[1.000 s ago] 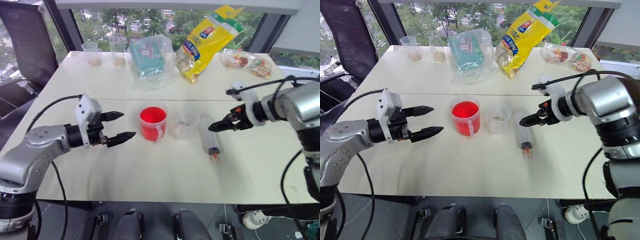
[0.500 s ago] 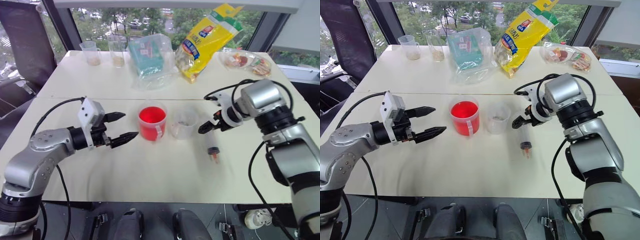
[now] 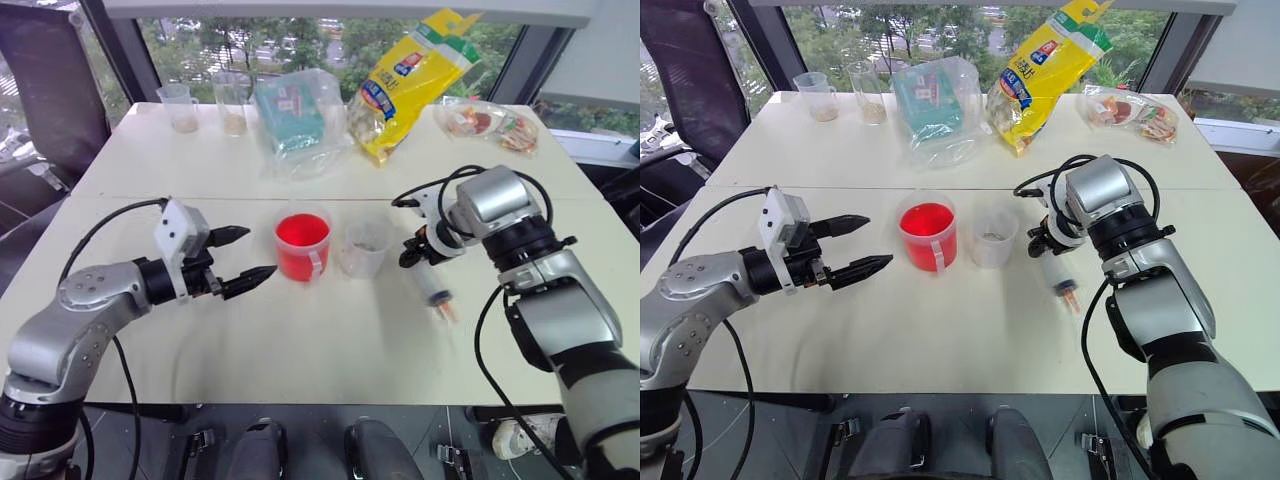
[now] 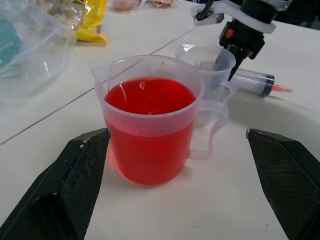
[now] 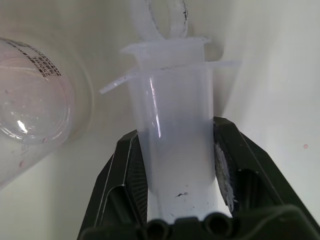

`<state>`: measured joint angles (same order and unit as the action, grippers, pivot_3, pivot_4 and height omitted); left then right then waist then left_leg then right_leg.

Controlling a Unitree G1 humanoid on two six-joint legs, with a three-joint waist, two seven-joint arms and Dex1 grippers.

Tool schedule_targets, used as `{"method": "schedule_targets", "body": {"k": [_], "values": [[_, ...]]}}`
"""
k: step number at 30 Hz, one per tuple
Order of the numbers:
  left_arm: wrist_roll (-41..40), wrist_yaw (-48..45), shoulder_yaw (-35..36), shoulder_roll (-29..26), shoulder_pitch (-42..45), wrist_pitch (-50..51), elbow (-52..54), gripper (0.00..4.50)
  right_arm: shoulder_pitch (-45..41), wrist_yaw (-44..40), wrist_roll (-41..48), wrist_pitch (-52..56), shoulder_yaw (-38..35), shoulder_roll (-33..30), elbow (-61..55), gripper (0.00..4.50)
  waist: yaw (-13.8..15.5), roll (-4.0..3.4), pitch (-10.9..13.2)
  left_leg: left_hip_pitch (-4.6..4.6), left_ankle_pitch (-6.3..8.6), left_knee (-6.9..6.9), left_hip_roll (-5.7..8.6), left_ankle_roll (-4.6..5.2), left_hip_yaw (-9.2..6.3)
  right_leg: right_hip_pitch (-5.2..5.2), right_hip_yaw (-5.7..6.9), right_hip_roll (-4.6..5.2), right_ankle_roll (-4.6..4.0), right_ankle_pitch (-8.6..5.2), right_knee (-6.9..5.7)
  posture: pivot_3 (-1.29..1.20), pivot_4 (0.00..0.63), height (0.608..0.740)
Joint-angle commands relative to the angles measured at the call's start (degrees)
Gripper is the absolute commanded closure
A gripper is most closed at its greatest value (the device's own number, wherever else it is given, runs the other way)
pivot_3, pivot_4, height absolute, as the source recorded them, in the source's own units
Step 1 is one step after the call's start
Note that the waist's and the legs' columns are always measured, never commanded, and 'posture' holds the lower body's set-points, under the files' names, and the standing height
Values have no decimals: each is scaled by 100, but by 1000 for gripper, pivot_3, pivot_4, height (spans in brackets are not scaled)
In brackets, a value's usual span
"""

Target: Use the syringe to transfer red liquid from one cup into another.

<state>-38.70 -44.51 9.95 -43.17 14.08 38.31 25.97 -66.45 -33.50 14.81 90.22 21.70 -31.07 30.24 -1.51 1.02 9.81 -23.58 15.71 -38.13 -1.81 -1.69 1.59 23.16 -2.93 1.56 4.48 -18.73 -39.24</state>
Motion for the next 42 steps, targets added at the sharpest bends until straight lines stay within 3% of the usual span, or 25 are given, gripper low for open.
{"method": "schedule_targets", "body": {"k": [1, 7, 12, 16, 23, 32, 42], "values": [[39, -55, 114, -96, 184, -124, 14, 0, 73, 59, 91, 202, -175, 9, -256, 3081, -1, 0, 0, 0, 0, 0, 0, 0, 0, 0, 0, 0, 0, 0, 0, 0, 150, 740], [142, -281, 80, -231, 543, -177, -341, 0, 134, 264, 203, 228, -630, -542, -720, 3081, 45, -2, 1, -4, 0, 1, 2, 0, 0, 2, 1, 1, 0, 0, 4, 0, 150, 740], [128, -464, 163, -360, 806, -175, -642, 0, 232, 563, 98, -839, -1619, -657, -1633, 3081, 8, -3, 2, -18, 0, 1, 1, 0, 3, 20, -1, -2, 0, 0, 3, 0, 150, 740], [224, -573, 155, -450, 882, -225, -764, 0, 275, 516, 313, -2050, -2322, -355, -2250, 3081, -77, -3, 2, -19, 0, 6, -1, 0, 2, 21, -1, -5, 0, 0, 3, 0, 150, 740], [61, -625, 304, -639, 1104, -32, -775, 0, 398, 0, 1606, -3868, -3474, 961, -3393, 3081, -107, -5, 3, -20, 0, 10, -4, 0, 0, 24, 0, -6, 1, 0, 0, 0, 150, 740], [-396, -748, 539, -890, 1505, 450, -846, 0, 1399, -734, 1866, -5523, -2706, 2070, -3782, 3081, -103, -4, 3, -19, -1, 2, -1, -1, -2, 17, 4, 2, 1, 0, -1, 0, 150, 740], [-650, -926, 346, -957, 2072, 697, -907, 0, 2260, -1086, 1045, -7177, -1846, 2371, -2942, 3081, -105, -4, 3, -16, -2, 2, -1, -3, -2, 18, 4, -2, 1, 0, -3, 0, 150, 740]]}}
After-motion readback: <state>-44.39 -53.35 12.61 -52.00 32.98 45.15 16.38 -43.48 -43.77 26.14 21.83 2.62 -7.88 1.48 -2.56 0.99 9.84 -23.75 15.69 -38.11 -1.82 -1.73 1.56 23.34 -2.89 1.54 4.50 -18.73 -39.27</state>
